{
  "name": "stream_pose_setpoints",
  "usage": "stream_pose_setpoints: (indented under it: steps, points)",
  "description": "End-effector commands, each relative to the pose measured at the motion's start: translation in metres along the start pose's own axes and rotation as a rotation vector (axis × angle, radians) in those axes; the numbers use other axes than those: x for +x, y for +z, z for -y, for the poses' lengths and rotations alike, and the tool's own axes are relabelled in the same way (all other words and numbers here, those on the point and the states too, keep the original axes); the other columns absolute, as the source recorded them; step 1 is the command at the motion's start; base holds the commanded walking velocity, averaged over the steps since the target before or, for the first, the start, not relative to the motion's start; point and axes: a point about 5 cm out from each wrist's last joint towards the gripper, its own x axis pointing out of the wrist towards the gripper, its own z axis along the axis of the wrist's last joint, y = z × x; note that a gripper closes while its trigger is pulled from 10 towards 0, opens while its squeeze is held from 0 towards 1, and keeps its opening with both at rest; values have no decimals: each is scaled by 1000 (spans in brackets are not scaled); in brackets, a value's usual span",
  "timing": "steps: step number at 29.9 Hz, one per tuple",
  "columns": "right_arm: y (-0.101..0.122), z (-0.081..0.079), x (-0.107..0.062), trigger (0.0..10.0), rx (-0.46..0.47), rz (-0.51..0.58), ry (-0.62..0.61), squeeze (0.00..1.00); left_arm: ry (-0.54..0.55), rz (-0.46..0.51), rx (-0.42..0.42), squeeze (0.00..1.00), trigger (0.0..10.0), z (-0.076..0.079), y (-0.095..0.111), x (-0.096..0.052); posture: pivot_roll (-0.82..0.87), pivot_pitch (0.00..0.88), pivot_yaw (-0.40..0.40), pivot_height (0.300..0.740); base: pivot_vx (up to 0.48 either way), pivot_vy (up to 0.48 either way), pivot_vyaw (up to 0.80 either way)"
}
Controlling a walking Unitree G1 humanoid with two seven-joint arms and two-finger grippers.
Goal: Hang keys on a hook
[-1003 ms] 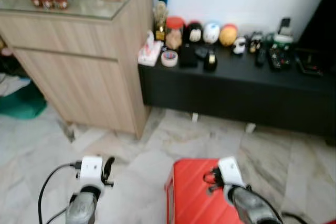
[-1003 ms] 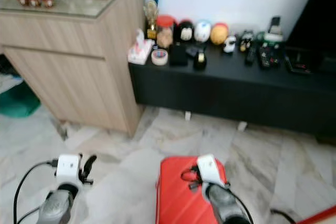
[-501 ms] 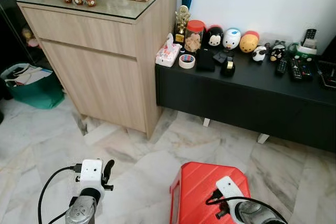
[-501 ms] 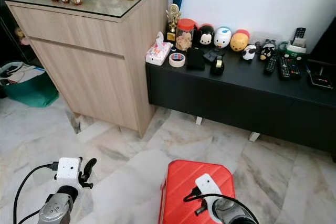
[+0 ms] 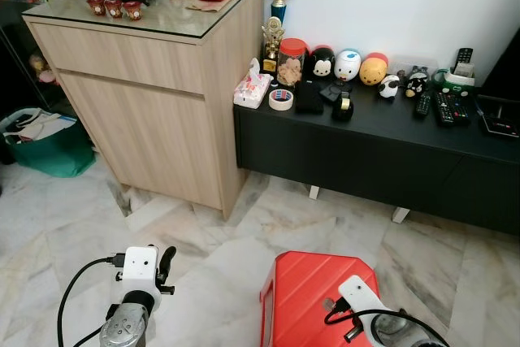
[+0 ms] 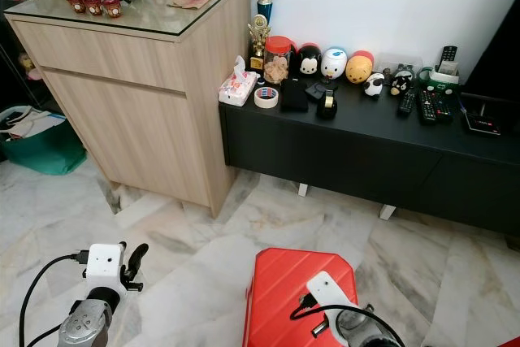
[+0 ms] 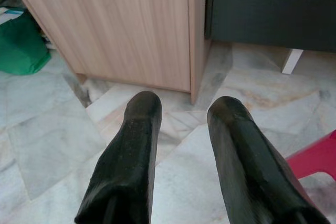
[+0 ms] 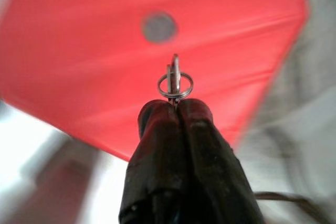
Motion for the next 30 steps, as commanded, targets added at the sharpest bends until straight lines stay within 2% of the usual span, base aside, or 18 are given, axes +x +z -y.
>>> stream_pose_setpoints:
  steps: [1,2,3,4,5,6,9,10,11,13,17,21,22,23,24,27,28,30]
  points:
    - [13,0,-1,10000,204,73,18,0,1,-7,11,0,10000,-1,-1,0,56,0,-39,740,0,0,0]
    - [17,1,-1,10000,438,105,8,0,1,-7,12,0,10000,-2,-1,0,57,0,-39,740,0,0,0]
    - [18,2,-1,10000,513,112,-3,0,2,-7,12,0,10000,-2,-1,0,57,0,-39,740,0,0,0]
    - [15,2,-1,10000,462,95,-12,0,2,-6,12,0,10000,-2,-1,0,58,0,-37,740,0,0,0]
    - [10,3,0,10000,170,52,-47,0,1,-6,13,0,10000,-2,-1,0,58,0,-37,740,0,0,0]
    - [2,2,0,10000,-234,-3,-85,0,0,-6,13,0,10000,-2,-1,0,58,0,-38,740,0,0,0]
    - [-1,3,0,10000,-230,-9,-102,0,0,-5,13,0,10000,-2,-1,0,63,0,-39,740,0,0,0]
    - [2,2,0,10000,-21,22,-96,0,2,-5,13,0,10000,-2,-1,0,65,0,-38,740,0,0,0]
    - [8,1,1,10000,271,60,-82,0,3,-4,14,0,10000,-3,0,0,64,0,-38,740,0,0,0]
    - [11,-1,1,10000,466,77,-49,0,3,-3,15,0,10000,-3,0,0,61,0,-37,740,0,0,0]
    - [10,2,0,10000,483,72,-66,0,3,-4,16,0,10000,-3,0,0,61,0,-36,740,0,0,0]
    - [13,13,-2,10000,173,79,-184,0,1,-2,16,0,10000,-3,0,0,62,0,-37,740,0,0,0]
    - [19,14,-3,10000,227,152,-194,0,2,0,16,0,10000,-3,1,0,64,0,-37,740,0,0,0]
    - [19,14,-3,10000,227,152,-194,0,2,0,16,0,10000,-3,1,0,64,0,-37,740,0,0,0]
    - [31,18,-6,10000,341,251,-208,0,2,0,17,0,10000,-3,1,0,64,0,-37,740,0,0,0]
    - [44,25,-11,10000,363,351,-259,0,3,1,18,0,10000,-3,1,0,64,0,-36,740,0,0,0]
    - [56,29,-16,10000,437,457,-284,0,4,2,19,0,10000,-3,1,0,63,0,-36,740,0,0,0]
    - [61,30,-19,10000,475,516,-291,0,3,2,20,0,10000,-3,1,0,63,0,-37,740,0,0,0]
